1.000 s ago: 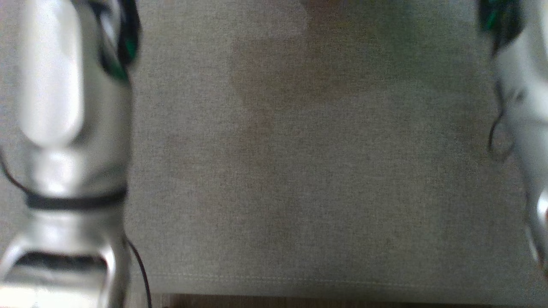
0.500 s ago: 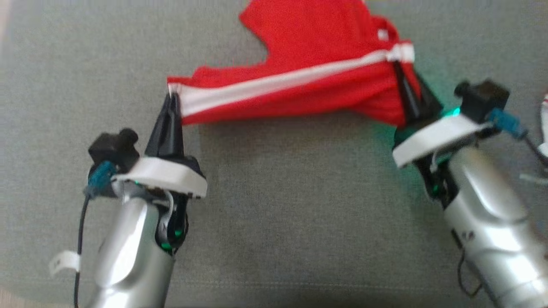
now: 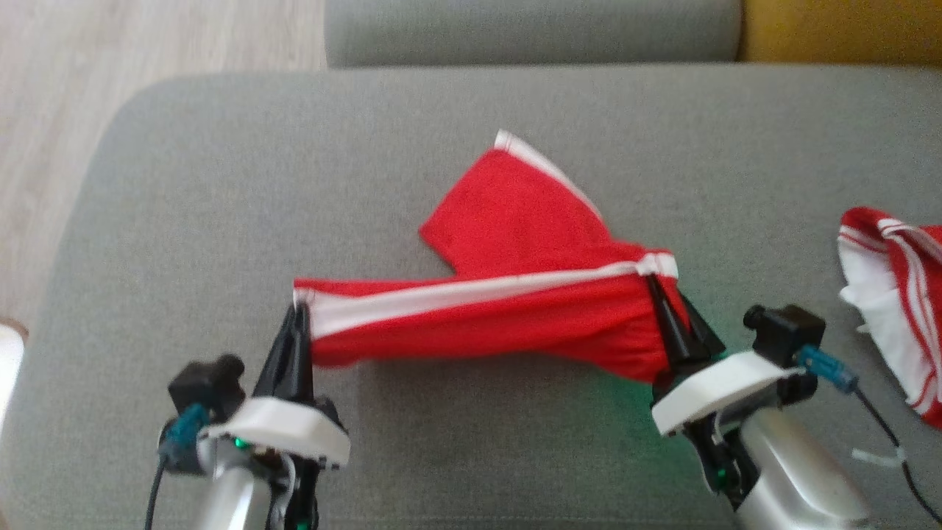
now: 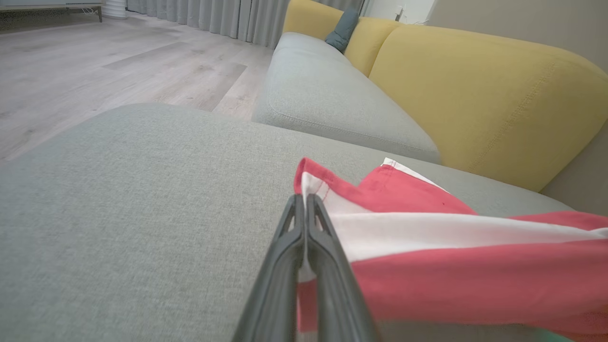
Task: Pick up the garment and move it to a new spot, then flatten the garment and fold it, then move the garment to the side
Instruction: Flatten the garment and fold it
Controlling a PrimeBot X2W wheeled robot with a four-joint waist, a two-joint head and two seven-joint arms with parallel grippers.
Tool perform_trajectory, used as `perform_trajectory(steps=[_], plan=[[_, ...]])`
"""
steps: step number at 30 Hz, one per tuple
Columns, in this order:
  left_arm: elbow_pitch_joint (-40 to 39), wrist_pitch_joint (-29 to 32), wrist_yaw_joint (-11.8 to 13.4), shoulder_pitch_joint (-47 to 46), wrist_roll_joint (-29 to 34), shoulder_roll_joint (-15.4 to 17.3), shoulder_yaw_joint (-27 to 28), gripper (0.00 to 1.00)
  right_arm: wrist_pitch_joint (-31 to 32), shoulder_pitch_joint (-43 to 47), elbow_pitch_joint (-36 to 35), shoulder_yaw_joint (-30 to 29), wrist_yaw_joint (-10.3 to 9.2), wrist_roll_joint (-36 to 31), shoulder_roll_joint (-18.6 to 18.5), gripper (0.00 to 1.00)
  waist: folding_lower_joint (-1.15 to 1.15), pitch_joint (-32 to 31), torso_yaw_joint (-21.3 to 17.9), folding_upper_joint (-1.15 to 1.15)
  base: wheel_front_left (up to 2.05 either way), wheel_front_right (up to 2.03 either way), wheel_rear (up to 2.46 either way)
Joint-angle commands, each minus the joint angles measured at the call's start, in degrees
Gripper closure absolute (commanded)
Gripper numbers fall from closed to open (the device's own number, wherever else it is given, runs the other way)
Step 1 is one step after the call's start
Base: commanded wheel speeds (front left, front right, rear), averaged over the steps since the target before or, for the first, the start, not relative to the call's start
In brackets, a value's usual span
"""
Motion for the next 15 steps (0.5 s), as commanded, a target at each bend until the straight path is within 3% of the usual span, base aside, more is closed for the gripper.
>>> perform_trajectory(steps=[1,2,4,5,6,10,11,12,13,15], plan=[[-2.10,-0.30,-0.11,-0.53,0.62,1.08,2.70,1.00,-0.37,-0.43,-1.84,0.57,0.37,0.41,0.07,1.00,0.00,-3.41,-0.59,0.00,0.00,0.00,0.00],[-2.22,-0.30,-0.24,0.10,0.71,1.08,2.79,1.00,-0.37,0.05,-1.69,0.76,0.37,0.49,0.13,1.00,0.00,-3.58,-0.66,0.00,0.00,0.00,0.00],[-2.21,-0.30,-0.54,0.84,0.86,1.07,2.75,1.00,-0.37,0.50,-0.66,1.22,0.37,1.12,0.22,0.55,0.00,-3.79,-0.79,0.00,0.00,0.00,0.00],[-2.13,-0.30,-0.69,1.04,0.90,1.07,2.61,1.00,-0.37,0.48,0.07,1.61,0.37,1.57,0.16,0.11,0.00,-3.80,-0.84,0.00,0.00,0.00,0.00],[-1.92,-0.30,-0.84,1.19,0.98,1.07,2.38,1.00,-0.37,0.48,1.29,2.33,0.37,2.27,0.12,0.00,0.00,-3.79,-0.86,0.00,0.00,0.00,0.00],[0.19,-0.30,-0.95,1.42,0.59,1.07,1.54,1.00,-0.37,-0.58,6.68,5.82,0.37,5.47,-0.29,0.00,0.00,-3.38,-1.08,0.00,0.00,0.00,0.00],[1.41,-0.30,-0.92,1.40,0.37,1.07,1.29,0.84,-0.37,-1.06,7.47,6.32,0.37,6.04,-0.40,0.00,0.00,-3.26,-1.16,0.00,0.00,0.00,0.00],[2.50,-0.30,-0.76,1.29,0.11,1.07,1.16,0.28,-0.37,-1.42,7.91,6.77,0.37,6.33,-0.58,0.00,0.00,-3.16,-1.26,0.00,0.00,0.00,0.00],[3.25,-0.30,-0.53,1.10,0.13,1.07,1.11,0.00,-0.37,-1.67,8.42,7.22,0.37,6.43,-0.81,0.00,0.00,-3.01,-1.40,0.00,0.00,0.00,0.00],[4.99,-0.30,-0.21,0.87,0.16,1.07,1.02,0.00,-0.37,-1.92,8.93,7.52,0.37,7.01,-1.03,0.00,0.00,-2.84,-1.62,0.00,0.00,0.00,0.00]])
